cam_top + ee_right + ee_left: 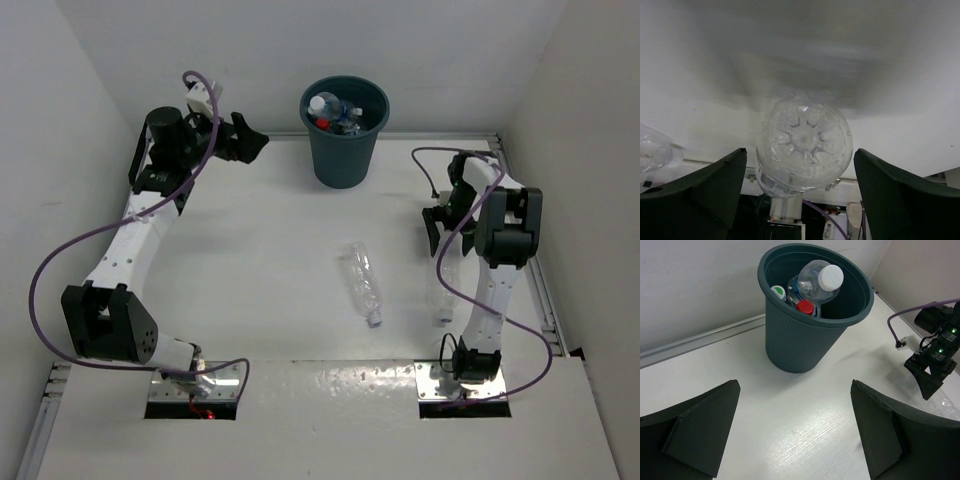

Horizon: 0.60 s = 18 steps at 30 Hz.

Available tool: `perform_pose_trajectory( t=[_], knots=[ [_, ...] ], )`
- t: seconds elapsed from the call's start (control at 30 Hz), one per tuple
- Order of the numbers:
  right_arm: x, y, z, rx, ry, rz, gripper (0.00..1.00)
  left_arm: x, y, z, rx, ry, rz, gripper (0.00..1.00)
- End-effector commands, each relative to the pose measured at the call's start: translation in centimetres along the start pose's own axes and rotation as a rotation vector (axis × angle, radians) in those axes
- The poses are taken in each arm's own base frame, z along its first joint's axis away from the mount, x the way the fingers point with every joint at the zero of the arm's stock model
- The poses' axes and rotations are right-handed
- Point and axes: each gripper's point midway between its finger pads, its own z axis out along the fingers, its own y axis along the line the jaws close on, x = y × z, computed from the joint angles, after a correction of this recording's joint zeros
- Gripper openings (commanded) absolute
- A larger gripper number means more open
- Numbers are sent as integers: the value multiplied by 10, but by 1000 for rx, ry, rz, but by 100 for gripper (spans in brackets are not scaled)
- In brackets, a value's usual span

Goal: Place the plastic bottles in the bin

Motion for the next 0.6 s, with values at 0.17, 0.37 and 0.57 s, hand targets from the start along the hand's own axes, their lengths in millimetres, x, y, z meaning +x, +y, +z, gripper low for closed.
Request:
perform_pose_trajectory(
  t=[0.17,0.37,0.57],
  knots=[
    [-5,2,0,2,-10,10,75,-22,0,-12,-22,-63,-1,100],
    [-5,2,0,1,-13,4,53,-18,1,-11,-24,-55,-6,100],
    [-20,15,-34,-53,-129,-31,22,-23,3,-14,-29,-76,-17,100]
  ],
)
